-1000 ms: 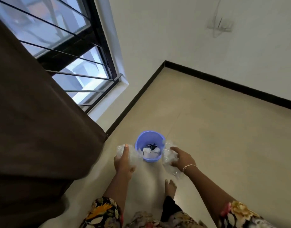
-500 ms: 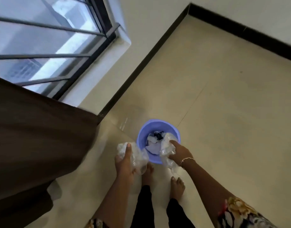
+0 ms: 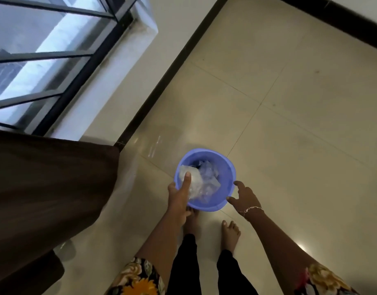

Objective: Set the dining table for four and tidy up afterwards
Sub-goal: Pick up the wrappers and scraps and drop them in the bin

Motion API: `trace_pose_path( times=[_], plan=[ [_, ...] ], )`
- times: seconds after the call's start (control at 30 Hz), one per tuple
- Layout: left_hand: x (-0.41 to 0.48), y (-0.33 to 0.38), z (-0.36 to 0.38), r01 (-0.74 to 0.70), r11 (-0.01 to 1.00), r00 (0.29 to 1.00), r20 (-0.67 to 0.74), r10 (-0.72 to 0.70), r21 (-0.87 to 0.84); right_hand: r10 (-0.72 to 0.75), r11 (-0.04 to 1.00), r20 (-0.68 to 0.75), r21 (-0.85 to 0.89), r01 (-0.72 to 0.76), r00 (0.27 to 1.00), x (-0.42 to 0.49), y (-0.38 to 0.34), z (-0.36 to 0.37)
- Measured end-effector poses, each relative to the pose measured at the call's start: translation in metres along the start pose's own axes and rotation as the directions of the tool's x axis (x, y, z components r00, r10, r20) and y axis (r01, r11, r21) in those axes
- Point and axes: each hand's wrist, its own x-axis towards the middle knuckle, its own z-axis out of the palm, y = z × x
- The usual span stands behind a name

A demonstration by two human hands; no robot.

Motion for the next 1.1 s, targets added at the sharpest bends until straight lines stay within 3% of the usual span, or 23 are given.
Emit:
trace_pose_path(
  times=[0.23,0.37,0.5,0.63,0.8,1.0,1.1],
  plan=[
    [-0.039,0.028,-0.004,-0.157,0.902,0.987,0.022,0.162,0.403,0.082,0.993,-0.086,0.091,-0.074,0.993,-0.048,0.013,-0.032],
    [-0.074,0.046,-0.003,-0.358,0.624,0.923,0.162,0.349,0.695,0.108,0.979,-0.156,0.189,-0.078,0.982,-0.107,0.013,-0.064],
    [-0.135,0.079,0.028,-0.509,0.260,0.828,0.384,0.408,0.821,0.125,0.956,-0.253,0.289,-0.048,0.959,-0.173,0.017,-0.098],
    [-0.206,0.098,0.082,-0.633,-0.062,0.722,0.618,0.312,0.771,0.176,0.950,-0.326,0.304,-0.073,0.929,-0.233,0.044,-0.123],
    [-0.267,0.093,0.165,-0.692,-0.451,0.546,0.817,0.184,0.564,0.343,0.878,-0.369,0.454,-0.154,0.864,-0.278,0.109,-0.142],
    [-0.331,0.039,0.290,-0.719,-0.613,0.443,0.895,-0.040,0.328,0.524,0.736,-0.346,0.643,-0.210,0.779,-0.312,0.219,-0.166],
    [-0.363,-0.004,0.356,-0.741,-0.632,0.390,0.911,-0.132,0.225,0.609,0.656,-0.326,0.720,-0.228,0.723,-0.323,0.283,-0.183]
  ],
)
